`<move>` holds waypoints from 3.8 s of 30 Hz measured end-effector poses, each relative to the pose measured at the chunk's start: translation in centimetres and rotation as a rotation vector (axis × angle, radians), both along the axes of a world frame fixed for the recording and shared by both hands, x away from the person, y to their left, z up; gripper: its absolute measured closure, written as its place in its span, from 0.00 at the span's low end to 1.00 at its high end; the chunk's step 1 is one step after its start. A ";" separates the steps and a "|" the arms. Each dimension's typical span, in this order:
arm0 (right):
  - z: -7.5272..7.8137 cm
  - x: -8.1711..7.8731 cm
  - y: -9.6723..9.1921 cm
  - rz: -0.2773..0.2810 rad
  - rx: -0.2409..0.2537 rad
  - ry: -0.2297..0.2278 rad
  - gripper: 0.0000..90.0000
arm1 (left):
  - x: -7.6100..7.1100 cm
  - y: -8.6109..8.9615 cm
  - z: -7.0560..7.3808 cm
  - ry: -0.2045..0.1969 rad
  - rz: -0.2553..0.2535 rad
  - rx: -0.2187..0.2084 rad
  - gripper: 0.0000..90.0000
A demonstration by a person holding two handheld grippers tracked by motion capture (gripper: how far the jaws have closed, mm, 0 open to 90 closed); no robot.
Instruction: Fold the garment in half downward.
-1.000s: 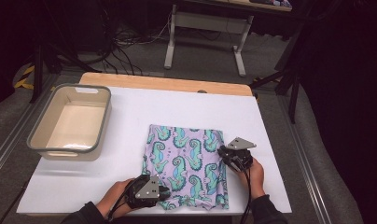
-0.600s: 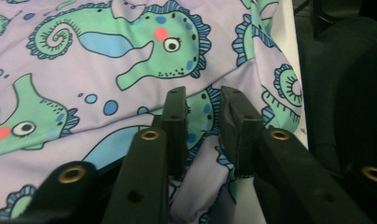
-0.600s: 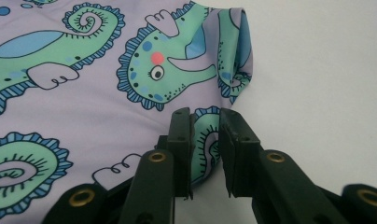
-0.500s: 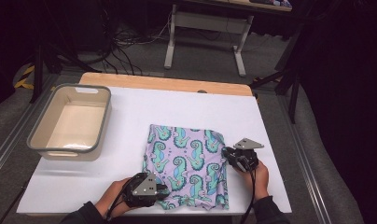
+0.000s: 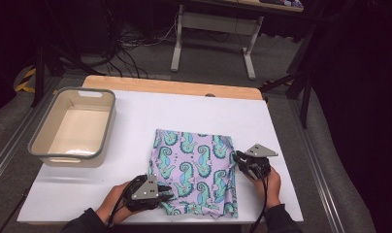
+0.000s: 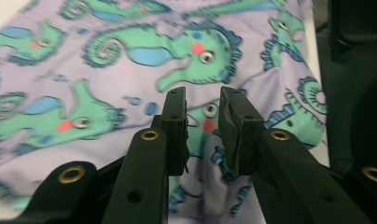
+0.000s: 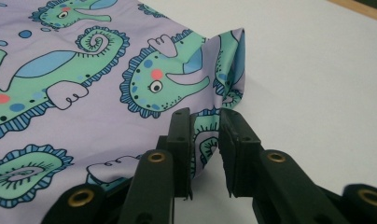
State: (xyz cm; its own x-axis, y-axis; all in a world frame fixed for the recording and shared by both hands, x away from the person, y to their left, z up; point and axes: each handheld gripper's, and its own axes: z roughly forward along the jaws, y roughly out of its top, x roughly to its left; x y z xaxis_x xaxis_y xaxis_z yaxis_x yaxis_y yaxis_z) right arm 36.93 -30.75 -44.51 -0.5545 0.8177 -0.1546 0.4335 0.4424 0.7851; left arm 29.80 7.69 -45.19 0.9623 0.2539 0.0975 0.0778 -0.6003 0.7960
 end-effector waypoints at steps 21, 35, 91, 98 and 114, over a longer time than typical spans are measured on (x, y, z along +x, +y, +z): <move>0.9 0.5 0.5 0.008 0.041 -0.045 0.67 | 4.8 2.4 1.9 -0.070 0.250 -0.119 0.64; 1.3 5.4 1.6 -0.009 0.091 0.000 0.43 | 13.7 0.7 1.6 -0.010 0.432 -0.075 0.39; 2.1 12.7 4.5 -0.181 0.037 -0.051 0.80 | 20.8 0.4 2.1 -0.026 0.714 0.042 0.85; 2.9 11.1 4.3 -0.158 0.064 -0.077 0.73 | 19.1 0.4 2.4 -0.024 0.653 -0.004 0.74; 1.3 6.0 3.6 0.007 0.034 -0.015 0.98 | 6.6 -0.2 2.0 -0.061 0.254 -0.091 0.78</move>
